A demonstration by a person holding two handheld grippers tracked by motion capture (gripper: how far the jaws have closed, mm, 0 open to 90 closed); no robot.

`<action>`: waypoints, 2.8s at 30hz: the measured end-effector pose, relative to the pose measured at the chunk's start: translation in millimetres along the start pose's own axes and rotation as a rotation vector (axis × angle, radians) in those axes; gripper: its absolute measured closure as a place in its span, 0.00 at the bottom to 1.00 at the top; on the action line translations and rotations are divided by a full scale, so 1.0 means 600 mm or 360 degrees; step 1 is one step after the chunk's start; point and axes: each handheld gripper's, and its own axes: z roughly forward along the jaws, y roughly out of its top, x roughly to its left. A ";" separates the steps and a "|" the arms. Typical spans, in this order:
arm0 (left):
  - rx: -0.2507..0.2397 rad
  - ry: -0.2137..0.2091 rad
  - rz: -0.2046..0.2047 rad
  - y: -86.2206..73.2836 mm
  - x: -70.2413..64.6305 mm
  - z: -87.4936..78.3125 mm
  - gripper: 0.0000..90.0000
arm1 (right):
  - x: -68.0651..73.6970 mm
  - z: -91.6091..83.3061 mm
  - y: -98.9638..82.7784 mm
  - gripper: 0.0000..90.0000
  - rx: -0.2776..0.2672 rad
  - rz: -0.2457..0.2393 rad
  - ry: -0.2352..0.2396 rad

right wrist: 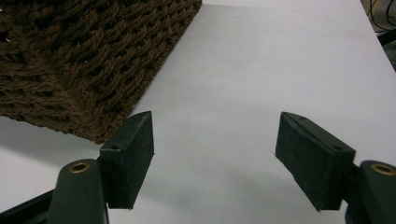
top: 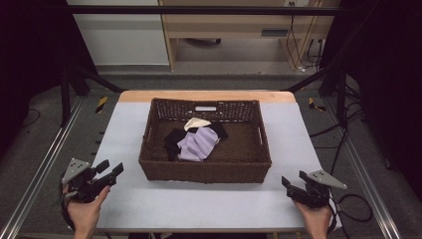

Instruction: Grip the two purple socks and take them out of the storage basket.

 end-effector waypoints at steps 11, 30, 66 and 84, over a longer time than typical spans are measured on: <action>-0.0096 -0.0073 0.0065 0.046 -0.029 -0.009 0.52 | 0.000 -0.001 0.000 0.32 -0.0013 -0.0010 -0.0014; -0.0157 -0.0169 0.0165 0.118 -0.089 0.025 0.59 | 0.004 0.000 0.002 0.36 -0.0008 -0.0026 0.0005; -0.0068 -0.0229 0.0298 0.204 -0.182 0.154 0.66 | 0.005 0.006 0.003 0.38 0.0004 -0.0042 0.0016; 0.0014 -0.0187 0.0365 0.212 -0.199 0.237 0.64 | 0.005 0.006 0.003 0.39 0.0010 -0.0049 0.0016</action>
